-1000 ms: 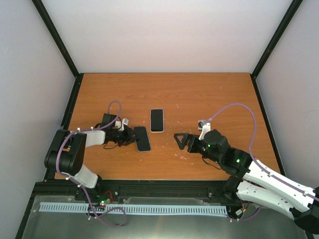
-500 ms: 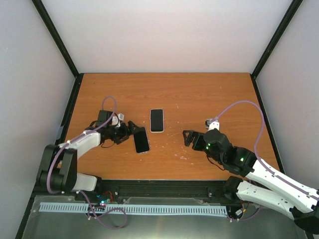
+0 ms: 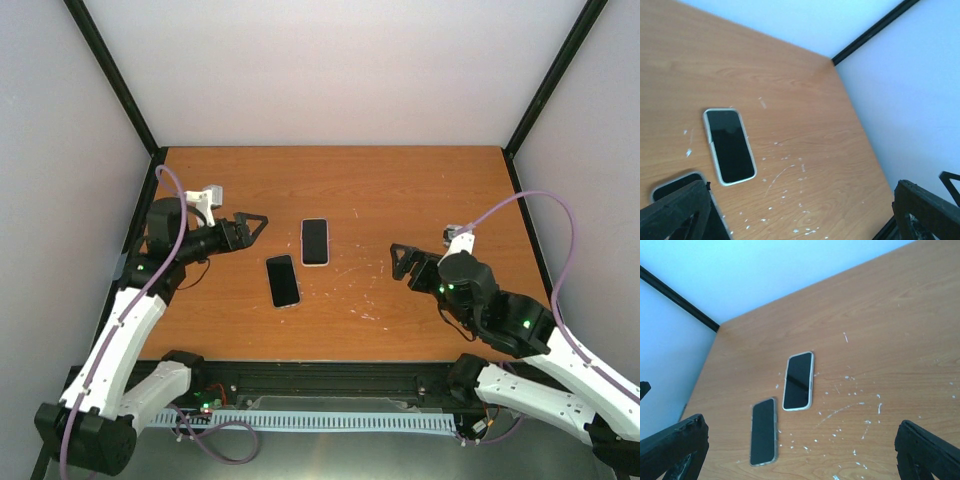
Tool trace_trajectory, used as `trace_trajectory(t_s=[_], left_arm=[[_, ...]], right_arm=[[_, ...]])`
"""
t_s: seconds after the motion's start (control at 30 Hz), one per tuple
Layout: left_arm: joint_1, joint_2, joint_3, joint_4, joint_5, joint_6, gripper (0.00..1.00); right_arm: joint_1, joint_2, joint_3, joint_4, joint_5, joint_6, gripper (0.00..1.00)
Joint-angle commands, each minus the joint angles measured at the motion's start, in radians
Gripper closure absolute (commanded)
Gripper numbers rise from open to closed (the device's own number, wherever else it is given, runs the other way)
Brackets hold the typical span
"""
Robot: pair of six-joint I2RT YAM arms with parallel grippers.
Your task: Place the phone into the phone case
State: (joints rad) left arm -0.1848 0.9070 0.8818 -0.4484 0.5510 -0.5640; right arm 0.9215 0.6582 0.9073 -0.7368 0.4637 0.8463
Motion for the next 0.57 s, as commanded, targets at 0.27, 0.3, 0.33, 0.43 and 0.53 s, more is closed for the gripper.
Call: trace_trajectory(t_s=[0.27,0.3,0.33,0.43,0.53], left_arm=[[0.006,-0.191,-0.002,0.076,0.092,-0.033,0.01],[0.006,-0.191,-0.005,0.073,0.088,-0.034,0.01],[0.006,-0.191,-0.006,0.071,0.086,-0.032,0.00],[0.006,-0.182,-0.016,0.060,0.084,-0.027,0.01],[0.007,-0.187,-0.029,0.062,0.090,-0.025,0.01]], right_arm=[[0.004,-0.124,0.098,-0.062,0.024,-0.065,0.00],[0.004,-0.133,0.089,-0.056,0.021,-0.062,0.00],[0.004,-0.138,0.079,-0.052,0.018,-0.058,0.00],[0.004,-0.142,0.062,-0.050,0.012,-0.046,0.00],[0.004,-0.138,0.058,-0.052,0.007,-0.044,0.00]])
